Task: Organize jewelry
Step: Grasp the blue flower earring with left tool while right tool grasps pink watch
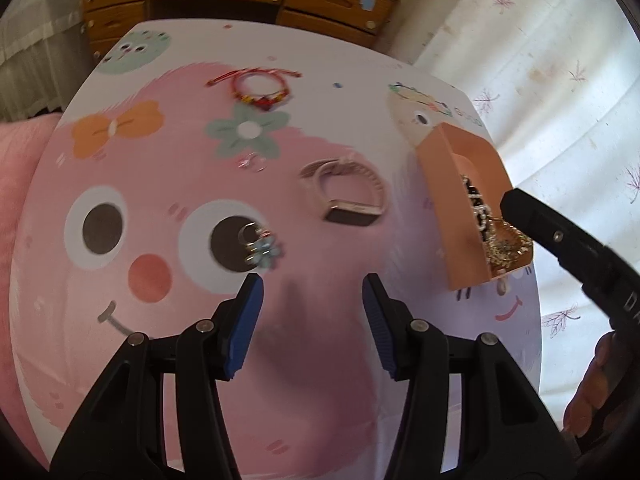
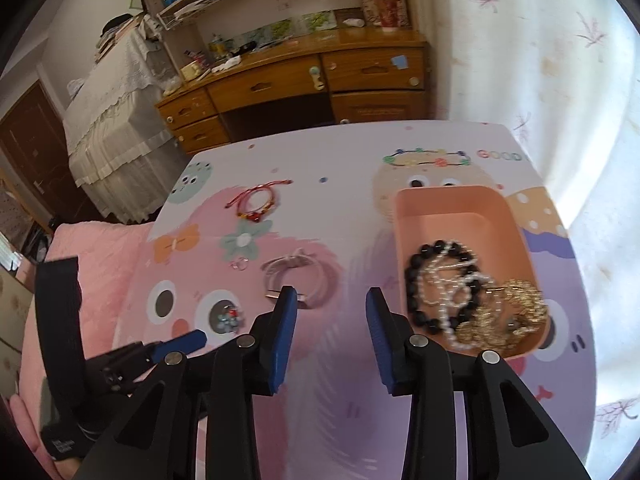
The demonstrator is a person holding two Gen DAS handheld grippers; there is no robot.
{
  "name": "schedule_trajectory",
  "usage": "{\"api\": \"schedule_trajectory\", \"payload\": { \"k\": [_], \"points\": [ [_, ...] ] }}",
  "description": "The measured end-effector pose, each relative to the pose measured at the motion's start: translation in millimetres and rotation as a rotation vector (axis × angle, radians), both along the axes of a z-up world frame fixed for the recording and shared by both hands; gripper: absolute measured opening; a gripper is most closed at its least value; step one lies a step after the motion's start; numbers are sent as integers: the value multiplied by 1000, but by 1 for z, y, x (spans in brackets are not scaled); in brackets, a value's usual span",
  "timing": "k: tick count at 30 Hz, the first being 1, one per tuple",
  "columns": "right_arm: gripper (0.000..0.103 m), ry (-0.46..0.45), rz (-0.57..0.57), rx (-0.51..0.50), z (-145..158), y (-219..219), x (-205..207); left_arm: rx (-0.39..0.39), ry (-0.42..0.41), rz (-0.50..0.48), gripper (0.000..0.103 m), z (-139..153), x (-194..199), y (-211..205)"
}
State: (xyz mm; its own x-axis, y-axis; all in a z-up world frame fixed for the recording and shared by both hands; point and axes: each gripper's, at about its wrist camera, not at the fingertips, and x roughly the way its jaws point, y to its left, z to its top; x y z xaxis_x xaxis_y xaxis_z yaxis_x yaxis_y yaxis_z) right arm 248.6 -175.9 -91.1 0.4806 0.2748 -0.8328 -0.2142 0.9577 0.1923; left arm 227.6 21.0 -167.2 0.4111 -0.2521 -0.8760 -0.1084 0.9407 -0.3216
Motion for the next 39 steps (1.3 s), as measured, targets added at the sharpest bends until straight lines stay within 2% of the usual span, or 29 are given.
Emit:
{"api": "schedule_trajectory", "payload": {
  "k": [1, 3, 6, 11, 19, 22, 26, 29, 32, 35, 37, 38, 39],
  "points": [
    [41, 15, 6, 6, -3, 7, 2, -2, 4, 7, 50, -4, 0, 5],
    [53, 45, 8, 20, -11, 19, 9, -10, 11, 19, 50, -10, -1, 12],
    [62, 76, -15, 22, -22, 32, 18, -18, -10, 35, 50, -16, 1, 19],
    [72, 184, -65, 46, -50, 47, 42, -21, -55, 10, 50, -28, 8, 21],
    [84, 327, -130, -8, -95, 61, 77, 63, -99, -72, 50, -35, 17, 10],
    [84, 371, -142, -34, -108, 66, 86, 82, -105, -98, 49, -36, 21, 8],
    [84, 425, -153, -75, -123, 75, 94, 97, -106, -115, 34, -36, 25, 9],
    [83, 438, -158, -98, -129, 81, 99, 73, -102, -132, 24, -37, 26, 9],
    [77, 434, -145, -140, -133, 89, 103, 86, -103, -147, 18, -37, 25, 10],
    [73, 422, -118, -167, -135, 97, 105, 71, -107, -153, 17, -37, 23, 12],
    [66, 411, -103, -177, -135, 102, 107, 58, -103, -150, 17, -37, 24, 15],
    [60, 405, -95, -180, -134, 104, 108, 53, -101, -147, 17, -37, 23, 15],
    [60, 404, -89, -185, -134, 108, 109, 47, -94, -142, 17, -37, 24, 16]
  ]
}}
